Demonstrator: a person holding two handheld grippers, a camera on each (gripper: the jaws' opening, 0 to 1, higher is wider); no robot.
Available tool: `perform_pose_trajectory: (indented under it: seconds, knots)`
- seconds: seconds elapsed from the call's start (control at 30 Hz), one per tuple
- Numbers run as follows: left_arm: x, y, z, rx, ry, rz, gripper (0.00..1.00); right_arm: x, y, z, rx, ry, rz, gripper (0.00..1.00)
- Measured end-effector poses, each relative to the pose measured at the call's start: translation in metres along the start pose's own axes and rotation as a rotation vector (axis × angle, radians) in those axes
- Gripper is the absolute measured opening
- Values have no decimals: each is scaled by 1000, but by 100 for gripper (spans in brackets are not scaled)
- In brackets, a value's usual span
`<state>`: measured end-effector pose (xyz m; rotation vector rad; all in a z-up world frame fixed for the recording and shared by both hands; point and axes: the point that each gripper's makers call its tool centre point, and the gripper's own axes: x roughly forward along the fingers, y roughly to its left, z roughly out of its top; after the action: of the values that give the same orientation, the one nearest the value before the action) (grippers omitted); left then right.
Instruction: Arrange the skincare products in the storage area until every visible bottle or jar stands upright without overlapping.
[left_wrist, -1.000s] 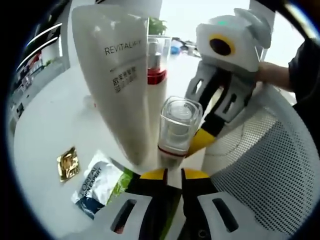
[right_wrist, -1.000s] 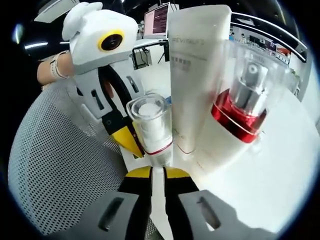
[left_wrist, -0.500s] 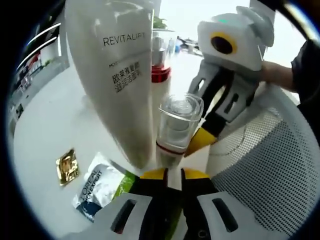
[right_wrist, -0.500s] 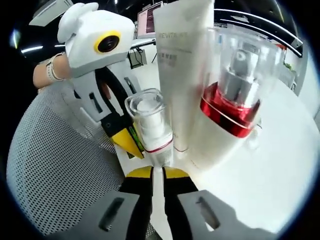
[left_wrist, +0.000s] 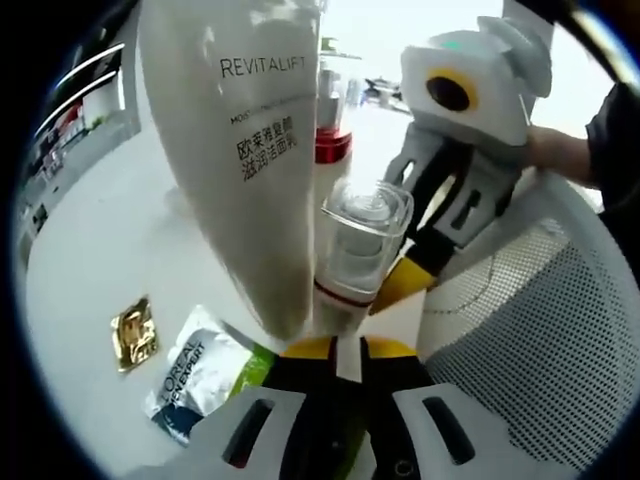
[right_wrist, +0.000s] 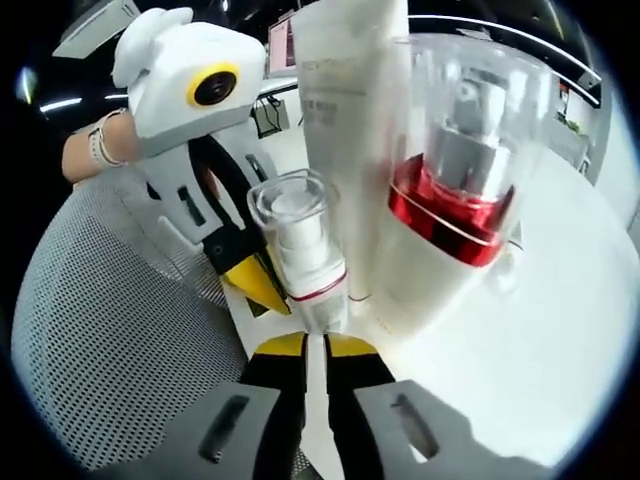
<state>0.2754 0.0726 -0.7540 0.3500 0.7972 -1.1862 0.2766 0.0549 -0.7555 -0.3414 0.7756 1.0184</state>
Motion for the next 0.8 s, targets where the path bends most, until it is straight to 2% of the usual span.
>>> perform_pose_trajectory:
  seconds: [0.8]
  knots:
    - [1,2,1,3,-4,11,5,-1,-3,-1,12,-1,-12,6]
